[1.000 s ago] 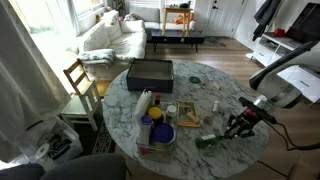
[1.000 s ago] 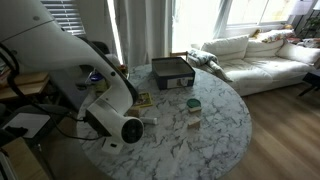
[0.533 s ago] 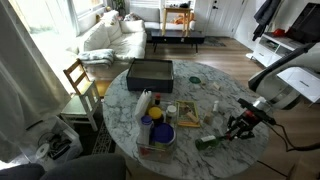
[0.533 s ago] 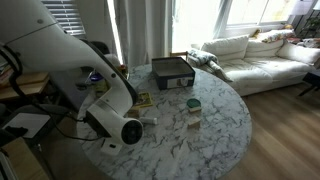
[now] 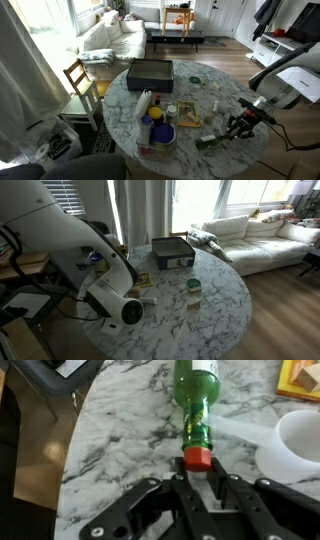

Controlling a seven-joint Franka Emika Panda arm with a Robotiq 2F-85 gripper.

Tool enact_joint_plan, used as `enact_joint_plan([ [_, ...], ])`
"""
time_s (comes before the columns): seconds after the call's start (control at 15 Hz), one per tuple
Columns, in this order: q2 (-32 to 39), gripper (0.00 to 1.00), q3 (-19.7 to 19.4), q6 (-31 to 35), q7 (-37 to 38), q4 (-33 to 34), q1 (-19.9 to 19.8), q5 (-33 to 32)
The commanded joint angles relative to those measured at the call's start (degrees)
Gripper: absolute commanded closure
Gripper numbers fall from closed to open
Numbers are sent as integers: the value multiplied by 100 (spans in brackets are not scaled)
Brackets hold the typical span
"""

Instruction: Pick up the horizontally laying green hot sauce bottle and position it vertically on the table

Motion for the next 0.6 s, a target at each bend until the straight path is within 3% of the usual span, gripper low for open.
enact_joint_plan([
  [0.0,-293,93,-190,21,116,-77,-4,-140],
  [0.53,-1106,93,-574,518,576,-194,76,-1237],
])
